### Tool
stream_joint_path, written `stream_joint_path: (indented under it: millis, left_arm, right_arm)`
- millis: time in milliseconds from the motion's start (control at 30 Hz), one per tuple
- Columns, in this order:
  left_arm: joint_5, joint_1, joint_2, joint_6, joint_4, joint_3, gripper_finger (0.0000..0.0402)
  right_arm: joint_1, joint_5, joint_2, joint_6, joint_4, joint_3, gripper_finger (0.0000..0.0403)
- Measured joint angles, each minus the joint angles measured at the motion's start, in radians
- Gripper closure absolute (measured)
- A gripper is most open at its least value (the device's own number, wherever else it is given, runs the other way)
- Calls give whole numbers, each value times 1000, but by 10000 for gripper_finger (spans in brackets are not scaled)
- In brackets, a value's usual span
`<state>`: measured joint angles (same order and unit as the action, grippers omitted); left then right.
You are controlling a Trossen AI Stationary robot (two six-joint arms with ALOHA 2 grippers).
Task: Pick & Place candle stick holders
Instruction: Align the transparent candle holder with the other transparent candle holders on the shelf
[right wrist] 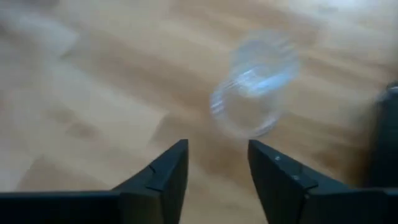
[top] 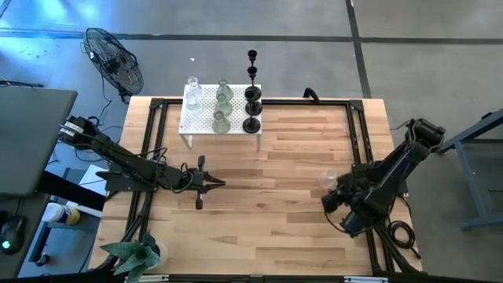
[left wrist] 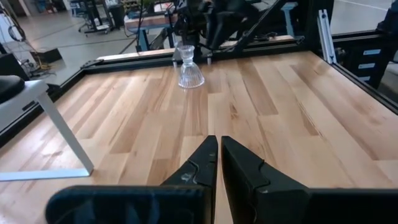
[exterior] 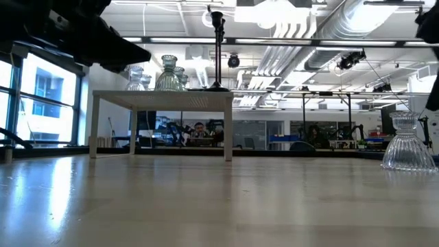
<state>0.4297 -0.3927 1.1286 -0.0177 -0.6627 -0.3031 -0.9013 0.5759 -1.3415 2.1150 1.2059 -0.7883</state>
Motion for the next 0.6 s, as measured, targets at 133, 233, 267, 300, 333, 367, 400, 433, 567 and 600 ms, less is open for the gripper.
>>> stream_joint_path:
  millis: [133, 233, 267, 300, 333, 367, 400, 433, 567, 600]
  left_arm:
    - [0, 0, 0, 0, -2, 0, 383]
    - [-1, 0, 0, 0, -2, 0, 383]
    - [-1, 0, 0, 0, -2, 0, 383]
    - [-1, 0, 0, 0, -2, 0, 383]
    - [-1, 0, 0, 1, -2, 0, 383]
    - [-1, 0, 0, 1, -2, -1, 383]
    - [-1, 0, 0, 1, -2, -1, 383]
    - [-1, 0, 0, 1, -2, -1, 383]
    - [-2, 0, 0, 3, -2, -1, 383]
    - [-2, 0, 0, 3, -2, -1, 383]
  right_arm:
    - [56, -21, 0, 26, 75, 0, 212]
    - [113, -13, 0, -6, 103, 0, 194]
    - [134, -8, 0, -26, 105, 0, 189]
    - [156, -2, 0, -45, 106, 0, 185]
    - [178, 1, 0, -68, 106, 0, 180]
    - [201, 5, 0, -94, 105, 0, 176]
    - [223, 14, 0, -124, 99, 2, 172]
    - [243, 22, 0, -155, 83, 7, 168]
    - [314, -11, 0, -269, -17, 48, 162]
    - [326, -17, 0, -295, -53, 64, 163]
